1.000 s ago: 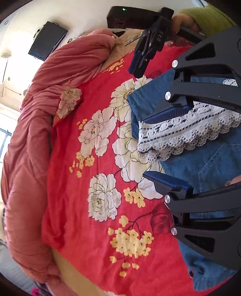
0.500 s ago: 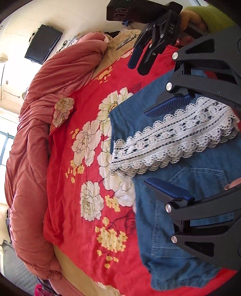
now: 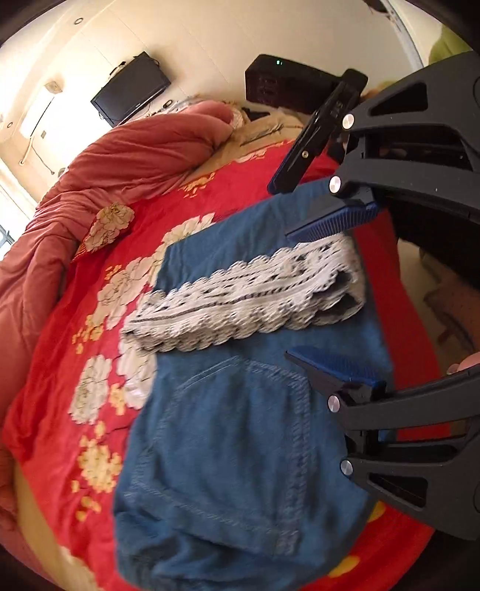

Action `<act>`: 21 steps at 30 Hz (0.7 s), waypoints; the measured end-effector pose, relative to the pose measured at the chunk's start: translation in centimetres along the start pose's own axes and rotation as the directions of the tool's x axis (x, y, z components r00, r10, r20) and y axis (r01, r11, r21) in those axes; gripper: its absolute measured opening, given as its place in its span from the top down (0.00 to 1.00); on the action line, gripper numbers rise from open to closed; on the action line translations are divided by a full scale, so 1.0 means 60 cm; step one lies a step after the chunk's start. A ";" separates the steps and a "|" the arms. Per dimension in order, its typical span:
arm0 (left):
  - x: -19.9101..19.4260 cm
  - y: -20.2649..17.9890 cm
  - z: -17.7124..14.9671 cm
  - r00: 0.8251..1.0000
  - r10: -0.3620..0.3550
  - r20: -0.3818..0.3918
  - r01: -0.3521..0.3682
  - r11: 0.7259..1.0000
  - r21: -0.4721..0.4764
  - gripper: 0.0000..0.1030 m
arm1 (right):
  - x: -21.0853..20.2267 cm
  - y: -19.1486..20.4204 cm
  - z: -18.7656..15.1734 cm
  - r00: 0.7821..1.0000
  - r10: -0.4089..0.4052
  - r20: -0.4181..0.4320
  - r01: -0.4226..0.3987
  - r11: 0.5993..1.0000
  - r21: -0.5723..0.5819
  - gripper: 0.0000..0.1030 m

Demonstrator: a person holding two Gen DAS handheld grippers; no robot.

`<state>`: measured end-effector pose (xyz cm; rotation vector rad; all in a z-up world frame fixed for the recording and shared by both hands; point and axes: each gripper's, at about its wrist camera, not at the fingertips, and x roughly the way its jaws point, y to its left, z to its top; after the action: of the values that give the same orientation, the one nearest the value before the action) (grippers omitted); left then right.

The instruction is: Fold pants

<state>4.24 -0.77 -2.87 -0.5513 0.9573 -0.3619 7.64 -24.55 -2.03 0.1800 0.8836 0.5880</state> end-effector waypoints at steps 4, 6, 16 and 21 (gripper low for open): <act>0.021 -0.005 -0.015 0.999 0.000 -0.053 -0.002 1.000 -0.028 0.51 | 0.008 -0.004 -0.010 0.999 0.019 -0.026 -0.019 1.000 0.015 0.24; 0.035 -0.009 -0.024 0.997 0.000 -0.071 -0.003 0.999 -0.044 0.52 | 0.012 -0.007 -0.013 0.999 0.019 -0.033 -0.018 1.000 0.025 0.27; 0.028 -0.020 -0.026 0.999 0.019 -0.031 -0.020 0.999 -0.034 0.87 | 0.020 0.013 -0.023 0.998 0.036 -0.051 -0.038 0.999 -0.039 0.76; 0.013 -0.017 -0.038 0.995 0.093 -0.045 -0.092 0.996 0.015 0.85 | 0.019 0.042 -0.030 0.997 -0.069 -0.046 0.062 0.988 -0.142 0.75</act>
<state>2.67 -2.66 -3.85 -0.4870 1.0202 -0.2985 5.79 -22.00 -2.96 0.0083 0.8908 0.5932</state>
